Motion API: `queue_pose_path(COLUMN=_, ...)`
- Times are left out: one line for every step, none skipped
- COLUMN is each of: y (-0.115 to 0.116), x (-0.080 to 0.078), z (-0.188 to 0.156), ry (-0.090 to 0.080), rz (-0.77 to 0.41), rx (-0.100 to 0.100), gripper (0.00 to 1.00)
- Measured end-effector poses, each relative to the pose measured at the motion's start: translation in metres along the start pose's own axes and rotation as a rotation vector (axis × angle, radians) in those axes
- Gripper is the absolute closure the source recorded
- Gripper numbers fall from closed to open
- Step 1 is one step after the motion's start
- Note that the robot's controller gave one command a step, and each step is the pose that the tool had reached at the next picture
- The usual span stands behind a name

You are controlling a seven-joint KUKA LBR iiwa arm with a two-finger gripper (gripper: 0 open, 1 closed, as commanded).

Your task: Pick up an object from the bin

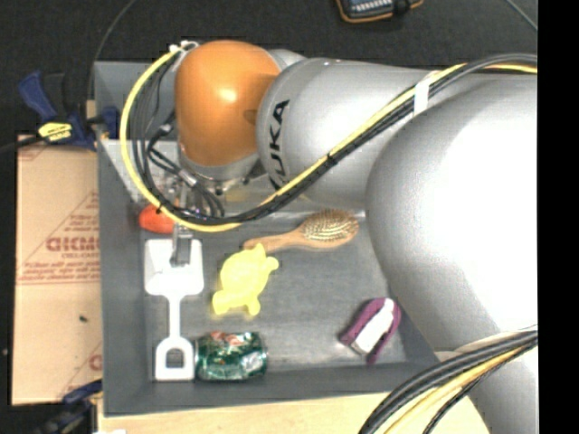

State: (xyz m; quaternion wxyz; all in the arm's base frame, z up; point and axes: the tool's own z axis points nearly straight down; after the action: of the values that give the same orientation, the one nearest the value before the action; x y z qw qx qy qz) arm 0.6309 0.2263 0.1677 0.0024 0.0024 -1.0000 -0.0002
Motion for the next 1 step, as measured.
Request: queue_pose_path(y=-0.0013, x=-0.0019, z=-0.0058, ry=-0.008, rz=0.005, rx=-0.002, gripper=0.0)
